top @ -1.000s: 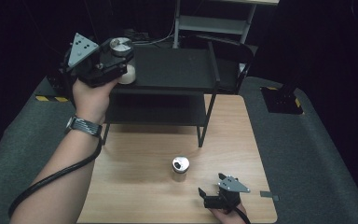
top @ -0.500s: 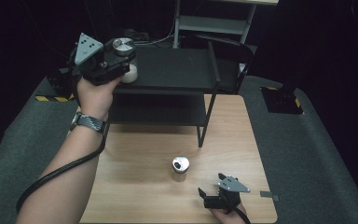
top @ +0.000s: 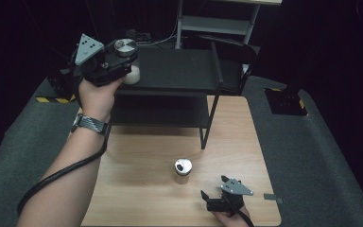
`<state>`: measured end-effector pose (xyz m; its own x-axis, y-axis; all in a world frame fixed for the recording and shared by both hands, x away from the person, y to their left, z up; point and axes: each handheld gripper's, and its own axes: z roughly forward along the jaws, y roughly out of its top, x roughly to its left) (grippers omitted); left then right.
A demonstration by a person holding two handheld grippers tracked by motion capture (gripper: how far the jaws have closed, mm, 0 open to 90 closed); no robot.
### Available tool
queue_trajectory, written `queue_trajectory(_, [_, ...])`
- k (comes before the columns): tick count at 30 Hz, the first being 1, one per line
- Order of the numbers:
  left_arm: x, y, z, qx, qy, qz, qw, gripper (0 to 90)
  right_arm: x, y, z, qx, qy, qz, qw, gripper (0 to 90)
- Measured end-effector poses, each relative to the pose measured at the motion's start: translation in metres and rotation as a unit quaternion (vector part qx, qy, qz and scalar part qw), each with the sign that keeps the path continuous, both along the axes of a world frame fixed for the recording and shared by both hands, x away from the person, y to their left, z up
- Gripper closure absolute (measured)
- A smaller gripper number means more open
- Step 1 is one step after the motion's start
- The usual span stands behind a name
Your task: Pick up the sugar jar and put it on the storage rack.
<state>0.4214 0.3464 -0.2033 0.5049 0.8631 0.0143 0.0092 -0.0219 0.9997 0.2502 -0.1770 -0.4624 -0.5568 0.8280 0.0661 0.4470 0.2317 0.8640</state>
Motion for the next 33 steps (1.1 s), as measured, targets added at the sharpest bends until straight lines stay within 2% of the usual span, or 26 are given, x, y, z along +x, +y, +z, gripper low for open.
queue_trajectory(13, [0.0014, -0.0013, 0.0030, 0.001, 0.007, 0.001, 1.0000, 34.3, -0.0005, 0.0002, -0.0003, 0.000, -0.002, -0.001, 1.0000, 0.1])
queue_trajectory(27, [0.0016, 0.0002, 0.0003, -0.009, 0.009, -0.001, 0.9999, 34.1, -0.0007, 0.0011, 0.0002, -0.003, -0.001, -0.001, 1.0000, 0.2])
queue_trajectory(33, [-0.0006, 0.0008, -0.0014, -0.014, 0.010, -0.005, 0.9998, 28.3, -0.0007, -0.0004, -0.0006, 0.002, -0.001, -0.004, 1.0000, 0.2])
